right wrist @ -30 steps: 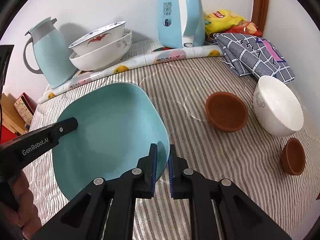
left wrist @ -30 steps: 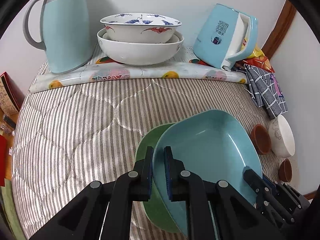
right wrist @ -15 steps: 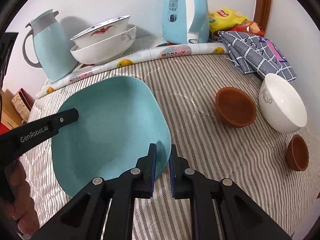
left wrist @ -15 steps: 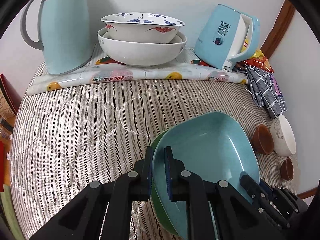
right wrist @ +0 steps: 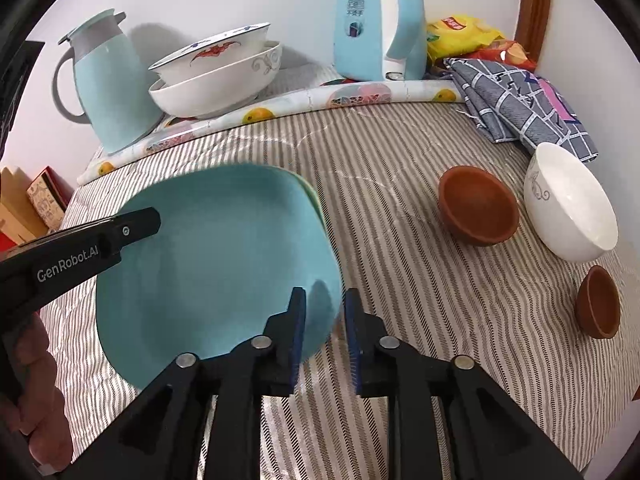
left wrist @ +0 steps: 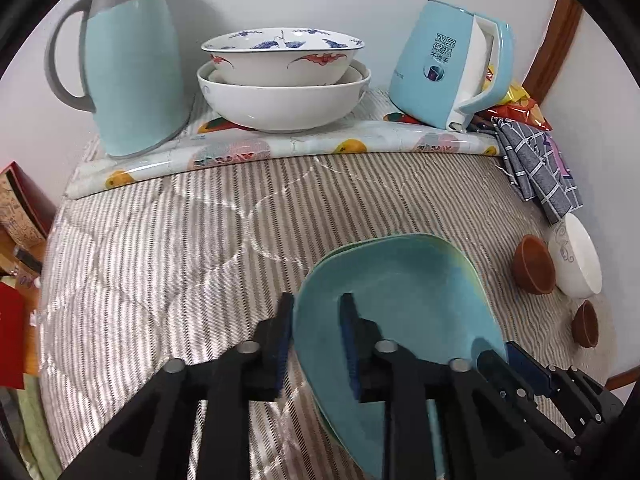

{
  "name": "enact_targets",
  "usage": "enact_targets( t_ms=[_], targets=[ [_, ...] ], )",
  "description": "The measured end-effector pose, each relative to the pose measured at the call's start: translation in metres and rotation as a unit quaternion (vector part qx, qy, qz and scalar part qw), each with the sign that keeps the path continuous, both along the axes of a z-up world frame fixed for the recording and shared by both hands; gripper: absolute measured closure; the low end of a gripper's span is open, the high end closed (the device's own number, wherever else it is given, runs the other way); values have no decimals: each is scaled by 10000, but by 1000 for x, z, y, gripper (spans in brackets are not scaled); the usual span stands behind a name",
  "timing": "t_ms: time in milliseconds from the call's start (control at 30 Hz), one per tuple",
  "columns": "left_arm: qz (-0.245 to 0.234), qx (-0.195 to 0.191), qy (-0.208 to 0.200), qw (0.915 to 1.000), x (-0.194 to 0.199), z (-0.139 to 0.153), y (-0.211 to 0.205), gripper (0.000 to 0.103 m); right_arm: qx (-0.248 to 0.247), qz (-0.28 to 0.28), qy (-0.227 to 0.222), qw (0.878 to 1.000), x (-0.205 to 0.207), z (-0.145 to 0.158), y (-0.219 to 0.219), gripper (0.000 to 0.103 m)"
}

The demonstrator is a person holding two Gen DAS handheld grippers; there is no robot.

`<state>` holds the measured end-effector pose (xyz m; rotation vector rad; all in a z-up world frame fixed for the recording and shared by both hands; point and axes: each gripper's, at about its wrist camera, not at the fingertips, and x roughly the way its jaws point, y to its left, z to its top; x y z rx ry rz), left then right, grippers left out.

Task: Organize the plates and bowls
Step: 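Carry the blue plate with both grippers and lower it onto the green plate, then open both grippers and withdraw from the blue plate, then reach both grippers to the small brown bowl and close on its rim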

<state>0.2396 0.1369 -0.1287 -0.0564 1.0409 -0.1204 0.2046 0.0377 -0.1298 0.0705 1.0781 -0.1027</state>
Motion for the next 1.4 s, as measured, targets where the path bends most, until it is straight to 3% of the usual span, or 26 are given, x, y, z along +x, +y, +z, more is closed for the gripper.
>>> enact_targets(
  t_ms=[267, 400, 467, 800, 900, 1400],
  targets=[
    [17, 110, -60, 9999, -13, 11, -6, 74, 90, 116, -99, 9998, -13, 12, 0, 80],
    [15, 110, -131, 9999, -20, 21, -15, 74, 55, 86, -274, 9996, -23, 28, -10, 68],
    [6, 76, -170, 9998, -23, 27, -21, 74, 2, 59, -355, 9994, -28, 37, -18, 68],
    [-67, -129, -344, 9993, -39, 53, -73, 74, -339, -133, -716, 9968, -61, 79, -77, 63],
    [-90, -183, -365, 9991, -42, 57, -89, 67, -416, -175, -788, 9959, -71, 87, -97, 61],
    [-300, -126, -263, 9991, -46, 52, -168, 64, -470, -577, -792, 9941, -104, 91, -181, 59]
  ],
)
